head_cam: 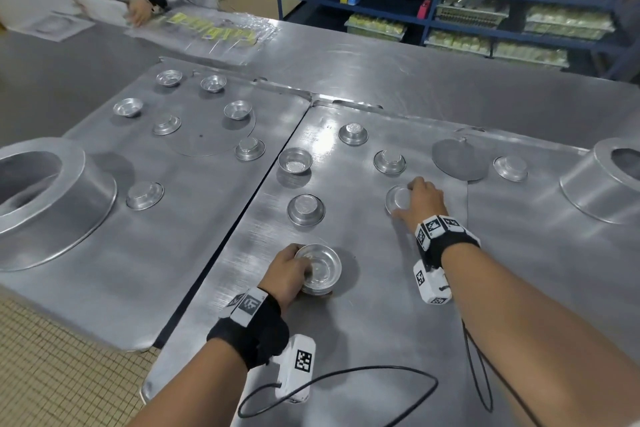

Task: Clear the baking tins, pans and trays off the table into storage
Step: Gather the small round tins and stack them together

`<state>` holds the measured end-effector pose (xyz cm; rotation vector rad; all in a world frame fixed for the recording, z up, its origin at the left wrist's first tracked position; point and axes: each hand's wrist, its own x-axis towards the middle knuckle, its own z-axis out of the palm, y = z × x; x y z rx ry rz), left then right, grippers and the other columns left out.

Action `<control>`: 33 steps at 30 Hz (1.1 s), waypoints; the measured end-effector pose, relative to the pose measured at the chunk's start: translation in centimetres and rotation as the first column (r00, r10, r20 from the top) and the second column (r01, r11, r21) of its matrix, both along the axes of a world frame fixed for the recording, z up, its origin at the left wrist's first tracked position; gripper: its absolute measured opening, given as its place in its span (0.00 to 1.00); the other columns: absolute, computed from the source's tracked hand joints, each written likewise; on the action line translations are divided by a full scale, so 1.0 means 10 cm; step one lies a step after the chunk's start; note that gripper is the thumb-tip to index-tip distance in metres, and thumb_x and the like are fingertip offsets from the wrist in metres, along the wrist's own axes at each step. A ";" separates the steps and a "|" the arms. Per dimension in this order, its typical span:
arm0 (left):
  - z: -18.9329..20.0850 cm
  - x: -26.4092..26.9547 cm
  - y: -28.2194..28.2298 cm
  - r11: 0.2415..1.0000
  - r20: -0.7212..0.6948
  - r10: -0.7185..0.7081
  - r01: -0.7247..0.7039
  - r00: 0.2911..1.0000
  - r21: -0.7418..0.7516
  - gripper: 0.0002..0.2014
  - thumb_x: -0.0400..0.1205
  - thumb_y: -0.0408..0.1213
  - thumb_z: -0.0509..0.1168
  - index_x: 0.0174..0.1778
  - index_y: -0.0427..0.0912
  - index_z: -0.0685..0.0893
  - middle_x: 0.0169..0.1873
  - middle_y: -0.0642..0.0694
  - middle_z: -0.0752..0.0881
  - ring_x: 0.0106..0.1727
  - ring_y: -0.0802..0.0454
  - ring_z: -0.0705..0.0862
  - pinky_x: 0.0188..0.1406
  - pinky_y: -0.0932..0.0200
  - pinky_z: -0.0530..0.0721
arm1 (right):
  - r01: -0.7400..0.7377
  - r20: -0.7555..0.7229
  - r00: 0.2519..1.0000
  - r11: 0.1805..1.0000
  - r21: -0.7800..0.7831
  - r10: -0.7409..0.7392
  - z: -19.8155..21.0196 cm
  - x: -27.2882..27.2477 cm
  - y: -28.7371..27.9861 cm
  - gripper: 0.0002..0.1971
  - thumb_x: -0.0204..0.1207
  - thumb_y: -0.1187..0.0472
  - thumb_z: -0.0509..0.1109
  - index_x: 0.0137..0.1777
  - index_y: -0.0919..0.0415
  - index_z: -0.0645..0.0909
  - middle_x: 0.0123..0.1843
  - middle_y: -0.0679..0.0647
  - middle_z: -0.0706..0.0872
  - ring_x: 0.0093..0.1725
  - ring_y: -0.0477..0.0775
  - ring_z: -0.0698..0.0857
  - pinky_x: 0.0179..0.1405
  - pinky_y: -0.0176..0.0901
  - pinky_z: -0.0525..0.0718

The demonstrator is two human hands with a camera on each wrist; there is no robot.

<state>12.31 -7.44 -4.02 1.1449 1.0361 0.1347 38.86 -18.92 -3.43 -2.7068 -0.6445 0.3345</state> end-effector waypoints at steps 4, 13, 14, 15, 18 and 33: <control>0.01 -0.09 0.09 0.999 0.003 -0.037 0.037 0.999 -0.004 0.18 0.59 0.29 0.62 0.40 0.45 0.89 0.47 0.29 0.87 0.57 0.23 0.85 0.53 0.21 0.84 | 0.028 0.003 1.000 0.976 0.215 -0.030 0.13 -0.22 0.01 0.30 0.64 0.56 0.83 0.63 0.62 0.74 0.63 0.60 0.80 0.64 0.63 0.78 0.59 0.50 0.79; 0.32 -0.43 0.37 0.988 0.040 -0.131 0.134 0.991 -0.071 0.09 0.70 0.31 0.66 0.45 0.40 0.86 0.46 0.32 0.86 0.48 0.32 0.86 0.50 0.16 0.82 | -0.036 0.015 0.999 0.871 0.489 0.033 0.44 -1.35 0.17 0.36 0.57 0.48 0.85 0.65 0.50 0.75 0.61 0.52 0.76 0.57 0.55 0.82 0.61 0.47 0.83; 0.37 -0.49 0.39 0.987 0.043 -0.137 0.141 0.990 -0.084 0.09 0.71 0.32 0.68 0.47 0.40 0.86 0.47 0.31 0.86 0.48 0.32 0.86 0.50 0.16 0.81 | -0.050 0.021 0.999 0.846 0.530 0.046 0.45 -1.51 0.20 0.36 0.57 0.48 0.86 0.63 0.50 0.74 0.60 0.51 0.76 0.56 0.53 0.83 0.59 0.46 0.85; 0.39 -0.54 0.42 0.985 0.046 -0.140 0.144 0.989 -0.092 0.10 0.72 0.34 0.70 0.48 0.40 0.85 0.48 0.32 0.86 0.48 0.32 0.86 0.51 0.16 0.81 | -0.063 0.022 0.998 0.817 0.573 0.061 0.45 -1.65 0.23 0.35 0.57 0.48 0.86 0.63 0.50 0.74 0.60 0.50 0.77 0.55 0.51 0.84 0.58 0.45 0.86; 0.45 -0.68 0.51 0.984 0.080 -0.149 0.156 0.986 -0.089 0.10 0.80 0.39 0.70 0.53 0.38 0.85 0.48 0.34 0.87 0.50 0.32 0.87 0.55 0.18 0.81 | -0.049 -0.030 0.995 0.720 0.693 0.097 0.46 -2.04 0.33 0.35 0.56 0.50 0.88 0.61 0.50 0.74 0.59 0.48 0.81 0.56 0.47 0.86 0.58 0.44 0.88; 0.54 -1.14 1.03 0.967 0.120 -0.234 0.244 0.965 -0.077 0.13 0.83 0.35 0.66 0.60 0.33 0.82 0.53 0.26 0.87 0.47 0.35 0.87 0.52 0.35 0.87 | -0.039 -0.175 0.951 0.658 0.752 0.256 0.34 -3.14 0.71 0.31 0.61 0.62 0.87 0.60 0.52 0.73 0.64 0.38 0.86 0.62 0.37 0.86 0.65 0.40 0.85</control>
